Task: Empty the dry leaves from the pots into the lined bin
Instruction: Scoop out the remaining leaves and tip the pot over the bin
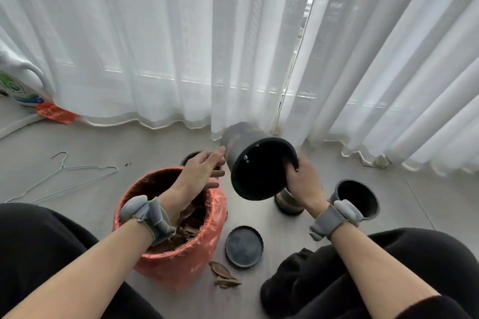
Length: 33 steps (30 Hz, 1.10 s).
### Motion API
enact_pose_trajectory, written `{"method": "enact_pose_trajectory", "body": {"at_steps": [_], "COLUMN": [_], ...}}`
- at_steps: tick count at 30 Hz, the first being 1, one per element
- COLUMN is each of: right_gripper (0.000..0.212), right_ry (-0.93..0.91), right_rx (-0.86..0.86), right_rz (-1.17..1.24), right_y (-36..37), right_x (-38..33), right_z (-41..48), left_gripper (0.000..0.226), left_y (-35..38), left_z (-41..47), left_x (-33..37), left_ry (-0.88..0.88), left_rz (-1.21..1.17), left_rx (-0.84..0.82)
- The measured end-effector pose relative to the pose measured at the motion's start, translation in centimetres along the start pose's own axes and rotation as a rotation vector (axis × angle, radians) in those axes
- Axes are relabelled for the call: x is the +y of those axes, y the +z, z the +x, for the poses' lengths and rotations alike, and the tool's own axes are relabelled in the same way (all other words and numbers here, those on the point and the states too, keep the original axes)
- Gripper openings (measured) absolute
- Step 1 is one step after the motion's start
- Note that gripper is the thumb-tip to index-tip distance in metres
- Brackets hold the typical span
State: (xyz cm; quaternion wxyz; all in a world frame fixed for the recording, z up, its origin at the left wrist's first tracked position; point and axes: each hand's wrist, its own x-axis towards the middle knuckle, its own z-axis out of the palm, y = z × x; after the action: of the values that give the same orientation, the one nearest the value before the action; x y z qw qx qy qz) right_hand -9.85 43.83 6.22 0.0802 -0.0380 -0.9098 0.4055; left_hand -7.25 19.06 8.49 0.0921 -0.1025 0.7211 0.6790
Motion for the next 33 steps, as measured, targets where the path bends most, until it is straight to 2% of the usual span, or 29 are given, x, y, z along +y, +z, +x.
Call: {"method": "enact_pose_trajectory", "body": {"at_steps": [3, 7, 12, 16, 22, 26, 30, 33], "right_gripper": [0.024, 0.017, 0.014, 0.017, 0.023, 0.026, 0.027, 0.033], "right_ry": [0.254, 0.592, 0.737, 0.776, 0.867, 0.921, 1.041, 1.098], "right_rx": [-0.128, -0.249, -0.343, -0.393, -0.391, -0.354, -0.391, -0.348], "right_rz": [-0.044, 0.15, 0.085, 0.028, 0.047, 0.121, 0.268, 0.402], "right_y": [0.7, 3.7, 6.5, 8.5, 10.4, 11.7, 12.2, 12.2], "right_x": [3.0, 6.2, 8.4, 9.6, 11.4, 11.8, 11.7, 11.8], "right_z": [-0.6, -3.4, -7.1, -8.6, -9.3, -9.7, -9.8, -9.1], "left_gripper": [0.028, 0.029, 0.032, 0.038, 0.038, 0.035, 0.036, 0.039], "left_y": [-0.2, -0.6, -0.8, -1.4, -1.8, -2.6, -3.3, -4.2], "left_z": [0.7, 0.9, 0.6, 0.3, 0.0, -0.1, 0.0, 0.4], "left_x": [-2.1, -4.8, -6.9, -8.2, -8.7, -8.7, -9.0, -8.9], "left_ry": [0.095, 0.198, 0.329, 0.37, 0.431, 0.428, 0.41, 0.372], "left_rz": [0.308, 0.661, 0.902, 1.077, 1.165, 1.112, 1.131, 1.139], "left_rx": [0.05, 0.033, -0.071, -0.123, -0.164, -0.104, -0.048, 0.06]}}
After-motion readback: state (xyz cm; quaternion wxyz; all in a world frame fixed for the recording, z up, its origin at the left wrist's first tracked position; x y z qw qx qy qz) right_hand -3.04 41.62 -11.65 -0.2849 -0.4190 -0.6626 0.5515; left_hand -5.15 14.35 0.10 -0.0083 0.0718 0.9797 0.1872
